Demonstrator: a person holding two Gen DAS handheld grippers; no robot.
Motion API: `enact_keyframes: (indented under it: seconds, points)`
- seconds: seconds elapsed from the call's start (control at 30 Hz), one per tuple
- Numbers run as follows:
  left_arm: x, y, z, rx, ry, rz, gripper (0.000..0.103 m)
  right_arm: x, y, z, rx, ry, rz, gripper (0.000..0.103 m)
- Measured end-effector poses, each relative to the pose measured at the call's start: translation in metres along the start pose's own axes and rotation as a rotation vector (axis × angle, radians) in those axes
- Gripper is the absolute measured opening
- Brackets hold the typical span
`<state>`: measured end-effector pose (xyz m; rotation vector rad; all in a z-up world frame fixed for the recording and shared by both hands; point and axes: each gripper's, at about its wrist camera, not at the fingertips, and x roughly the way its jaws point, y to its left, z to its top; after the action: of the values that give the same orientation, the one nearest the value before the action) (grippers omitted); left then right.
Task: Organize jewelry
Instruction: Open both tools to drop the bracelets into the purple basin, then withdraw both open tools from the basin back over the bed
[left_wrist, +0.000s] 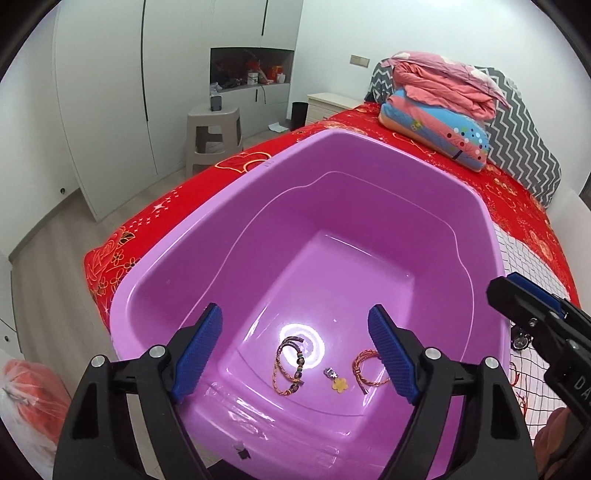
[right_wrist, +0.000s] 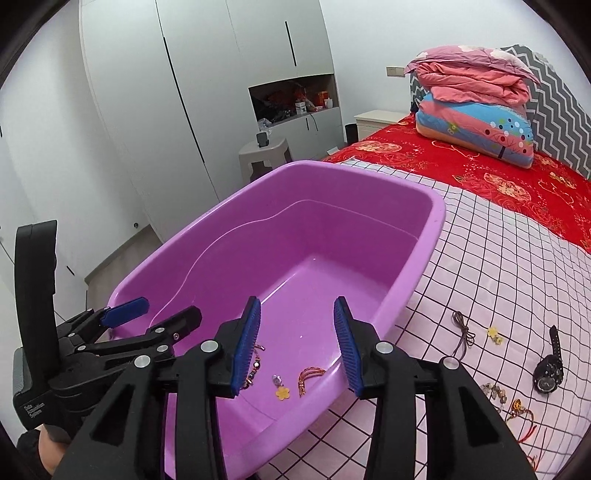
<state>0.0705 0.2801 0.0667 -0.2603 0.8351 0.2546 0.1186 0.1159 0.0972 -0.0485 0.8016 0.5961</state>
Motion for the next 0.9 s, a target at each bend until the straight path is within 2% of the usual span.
enact_keyframes:
  seconds: [0.1, 0.27, 0.43, 0.9]
  points:
    - [-0.002, -0.003, -0.002, 0.002, -0.002, 0.005, 0.081, -0.006, -0.004, -0.002, 0.011, -0.007, 0.0, 0.04]
    - [-0.017, -0.012, -0.008, 0.023, -0.026, 0.011, 0.088, -0.019, -0.015, -0.008, 0.037, -0.027, -0.011, 0.04]
    - [-0.03, -0.027, -0.015, 0.057, -0.042, 0.01, 0.089, -0.04, -0.027, -0.02, 0.052, -0.054, -0.035, 0.042]
    - [-0.054, -0.072, -0.036, 0.11, -0.026, -0.038, 0.09, -0.085, -0.06, -0.056, 0.096, -0.088, -0.101, 0.046]
